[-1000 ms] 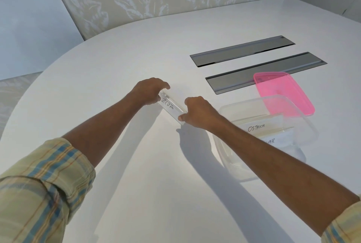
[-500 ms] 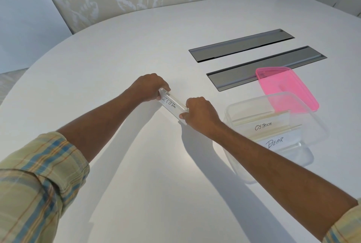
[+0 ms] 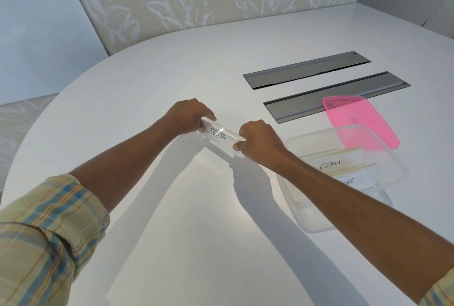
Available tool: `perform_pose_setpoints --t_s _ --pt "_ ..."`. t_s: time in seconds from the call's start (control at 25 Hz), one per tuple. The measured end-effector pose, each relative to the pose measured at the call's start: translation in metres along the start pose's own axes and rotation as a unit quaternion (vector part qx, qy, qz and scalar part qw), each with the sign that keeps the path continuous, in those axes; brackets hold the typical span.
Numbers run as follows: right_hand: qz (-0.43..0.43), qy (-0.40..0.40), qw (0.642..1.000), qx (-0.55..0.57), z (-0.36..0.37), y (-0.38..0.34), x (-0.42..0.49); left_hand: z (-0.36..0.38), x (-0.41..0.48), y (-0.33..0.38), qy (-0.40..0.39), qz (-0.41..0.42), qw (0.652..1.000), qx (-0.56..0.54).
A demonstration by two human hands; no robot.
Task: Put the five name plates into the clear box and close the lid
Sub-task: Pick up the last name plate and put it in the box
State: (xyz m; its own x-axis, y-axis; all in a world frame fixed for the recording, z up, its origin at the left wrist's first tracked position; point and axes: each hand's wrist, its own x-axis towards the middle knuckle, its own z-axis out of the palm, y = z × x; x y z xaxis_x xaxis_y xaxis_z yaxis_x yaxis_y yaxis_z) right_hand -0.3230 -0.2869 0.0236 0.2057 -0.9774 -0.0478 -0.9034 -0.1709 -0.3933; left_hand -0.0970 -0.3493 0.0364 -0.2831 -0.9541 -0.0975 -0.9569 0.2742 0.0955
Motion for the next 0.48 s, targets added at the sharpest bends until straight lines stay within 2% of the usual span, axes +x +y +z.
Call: perform_pose_setpoints --t_s 0.48 --pt "-0.082 0.025 0.996 -0.027 -0.097 0.044 -0.029 -0.059 -0.044 0.063 0.060 0.031 0.998 -0.002"
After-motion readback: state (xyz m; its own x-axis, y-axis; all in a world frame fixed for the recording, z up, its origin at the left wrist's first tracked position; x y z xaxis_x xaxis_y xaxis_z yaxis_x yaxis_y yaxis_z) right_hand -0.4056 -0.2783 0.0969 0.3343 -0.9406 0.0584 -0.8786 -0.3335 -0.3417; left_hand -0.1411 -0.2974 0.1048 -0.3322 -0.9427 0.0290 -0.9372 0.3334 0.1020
